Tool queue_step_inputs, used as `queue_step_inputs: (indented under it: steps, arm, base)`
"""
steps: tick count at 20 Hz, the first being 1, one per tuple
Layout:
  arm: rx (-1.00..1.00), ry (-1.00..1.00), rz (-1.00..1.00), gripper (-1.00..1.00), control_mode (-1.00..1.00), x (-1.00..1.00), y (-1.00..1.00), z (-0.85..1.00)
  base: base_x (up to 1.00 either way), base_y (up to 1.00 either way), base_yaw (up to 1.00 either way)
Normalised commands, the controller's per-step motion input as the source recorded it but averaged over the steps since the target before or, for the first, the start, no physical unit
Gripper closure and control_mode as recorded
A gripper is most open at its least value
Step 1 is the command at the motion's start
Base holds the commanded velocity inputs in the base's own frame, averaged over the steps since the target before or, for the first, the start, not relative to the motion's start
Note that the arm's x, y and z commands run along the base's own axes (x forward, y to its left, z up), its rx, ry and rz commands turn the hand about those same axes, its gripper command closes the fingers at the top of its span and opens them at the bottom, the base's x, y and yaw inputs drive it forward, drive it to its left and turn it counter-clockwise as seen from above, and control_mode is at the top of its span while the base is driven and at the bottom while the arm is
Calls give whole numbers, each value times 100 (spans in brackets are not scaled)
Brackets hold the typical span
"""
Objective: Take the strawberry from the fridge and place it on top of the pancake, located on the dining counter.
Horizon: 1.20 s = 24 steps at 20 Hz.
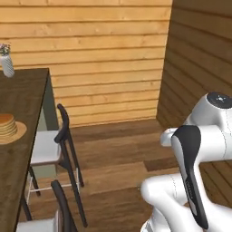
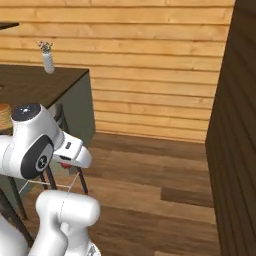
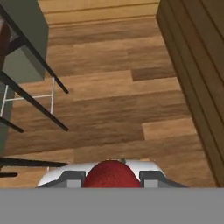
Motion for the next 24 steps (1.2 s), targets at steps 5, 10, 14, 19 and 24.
queue_step_inputs:
  steps: [5,10,14,19,24]
  arm:
    - [0,0,0,100,100,0,0,0]
    - [0,0,0,100,100,0,0,0]
    - [0,0,0,100,100,0,0,0]
    - [0,0,0,100,100,0,0,0]
    - [0,0,0,100,100,0,0,0]
  base:
    - [100,-16,43]
    - [100,-52,64]
    - [79,-57,75]
    - [41,-63,81]
    - [6,-63,84]
